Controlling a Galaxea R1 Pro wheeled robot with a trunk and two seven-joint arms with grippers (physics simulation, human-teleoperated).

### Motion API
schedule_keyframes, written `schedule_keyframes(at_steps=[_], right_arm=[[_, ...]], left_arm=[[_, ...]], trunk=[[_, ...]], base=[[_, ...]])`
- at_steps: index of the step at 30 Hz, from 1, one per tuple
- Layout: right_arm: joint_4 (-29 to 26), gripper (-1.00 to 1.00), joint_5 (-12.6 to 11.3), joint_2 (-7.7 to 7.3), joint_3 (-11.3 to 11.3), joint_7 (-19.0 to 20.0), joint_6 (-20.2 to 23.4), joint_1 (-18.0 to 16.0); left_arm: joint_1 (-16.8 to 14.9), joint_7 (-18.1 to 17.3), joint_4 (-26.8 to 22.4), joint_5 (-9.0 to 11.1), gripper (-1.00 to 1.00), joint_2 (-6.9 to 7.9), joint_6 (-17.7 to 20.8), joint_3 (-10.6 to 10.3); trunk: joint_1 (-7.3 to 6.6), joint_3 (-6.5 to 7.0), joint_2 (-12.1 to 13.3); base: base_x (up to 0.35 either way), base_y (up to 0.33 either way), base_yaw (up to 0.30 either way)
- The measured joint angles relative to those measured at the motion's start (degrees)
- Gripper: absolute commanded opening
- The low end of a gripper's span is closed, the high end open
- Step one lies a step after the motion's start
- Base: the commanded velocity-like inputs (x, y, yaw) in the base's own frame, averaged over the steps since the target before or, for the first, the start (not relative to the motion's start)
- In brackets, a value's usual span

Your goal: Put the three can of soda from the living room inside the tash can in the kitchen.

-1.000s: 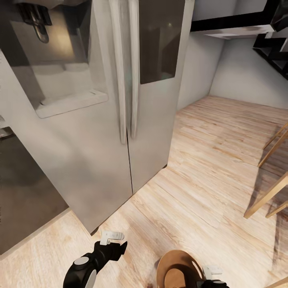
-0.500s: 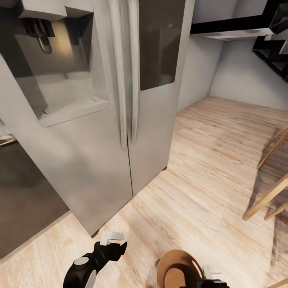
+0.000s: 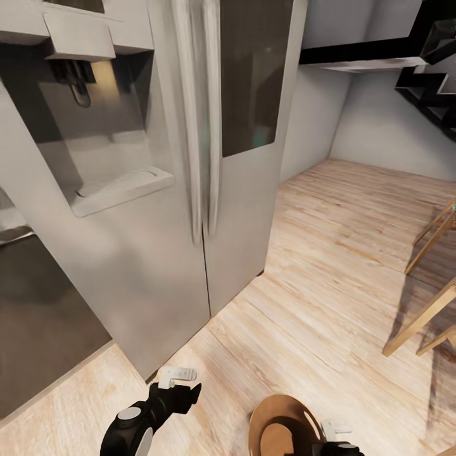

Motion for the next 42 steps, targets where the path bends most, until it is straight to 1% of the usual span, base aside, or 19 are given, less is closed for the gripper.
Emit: schedule_keyframes(at_steps=[5, 10, 15, 32, 42], right_arm=[[0.0, -1.0, 0.0, 0.01, 0.0, 0.0, 0.0, 0.0], [0.0, -1.0, 0.0, 0.03, 0.0, -0.1, 0.0, 0.0], [0.0, -1.0, 0.0, 0.03, 0.0, -0.1, 0.0, 0.0], [0.0, -1.0, 0.0, 0.03, 0.0, -0.1, 0.0, 0.0], [0.0, -1.0, 0.0, 0.03, 0.0, -0.1, 0.0, 0.0]], left_arm=[[0.0, 0.0, 0.2, -0.1, 1.0, 0.0, 0.0, -0.2], [0.0, 0.0, 0.2, -0.1, 1.0, 0.0, 0.0, -1.3], [0.0, 0.0, 0.2, -0.1, 1.0, 0.0, 0.0, -1.7], [0.0, 0.0, 0.2, -0.1, 1.0, 0.0, 0.0, -1.8], [0.0, 0.0, 0.2, -0.1, 1.0, 0.08, 0.0, -1.9]], trunk=[[-1.1, 1.36, 2.0], [-2.2, 2.72, 4.0], [-3.29, 4.08, 6.0], [-7.03, 8.67, 12.8], [-9.22, 10.64, 16.8]], base=[[0.0, 0.0, 0.0], [0.0, 0.0, 0.0], [0.0, 0.0, 0.0], [0.0, 0.0, 0.0], [0.0, 0.0, 0.0]])
